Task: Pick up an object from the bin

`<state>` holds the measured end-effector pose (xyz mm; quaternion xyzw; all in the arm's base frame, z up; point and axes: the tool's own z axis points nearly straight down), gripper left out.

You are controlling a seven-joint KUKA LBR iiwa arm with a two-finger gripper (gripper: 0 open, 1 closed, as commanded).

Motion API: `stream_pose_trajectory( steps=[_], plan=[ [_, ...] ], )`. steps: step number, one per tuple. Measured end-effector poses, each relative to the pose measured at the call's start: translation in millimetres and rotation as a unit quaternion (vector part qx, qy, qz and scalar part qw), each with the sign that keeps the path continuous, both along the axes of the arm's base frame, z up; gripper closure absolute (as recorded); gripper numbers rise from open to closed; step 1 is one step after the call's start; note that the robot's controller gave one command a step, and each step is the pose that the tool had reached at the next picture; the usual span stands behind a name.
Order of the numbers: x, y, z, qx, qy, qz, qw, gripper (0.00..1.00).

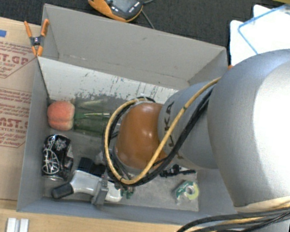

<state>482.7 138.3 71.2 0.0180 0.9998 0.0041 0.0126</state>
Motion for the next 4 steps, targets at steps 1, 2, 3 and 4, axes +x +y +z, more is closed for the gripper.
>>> stream_pose_trajectory(
  steps=[1, 2, 3, 4],
  plan=[
    [1.2, -7, -2, -0.001, 0.0090, -0.016, 0.9998, 1.00],
    [1.2, -7, -2, -0.001, 0.0090, -0.017, 0.9998, 1.00],
    [-0.9, -7, 15, -0.001, 0.0127, -0.016, 0.9998, 1.00],
    [0.7, -7, 37, -0.001, 0.0099, -0.016, 0.9998, 1.00]
  ],
)
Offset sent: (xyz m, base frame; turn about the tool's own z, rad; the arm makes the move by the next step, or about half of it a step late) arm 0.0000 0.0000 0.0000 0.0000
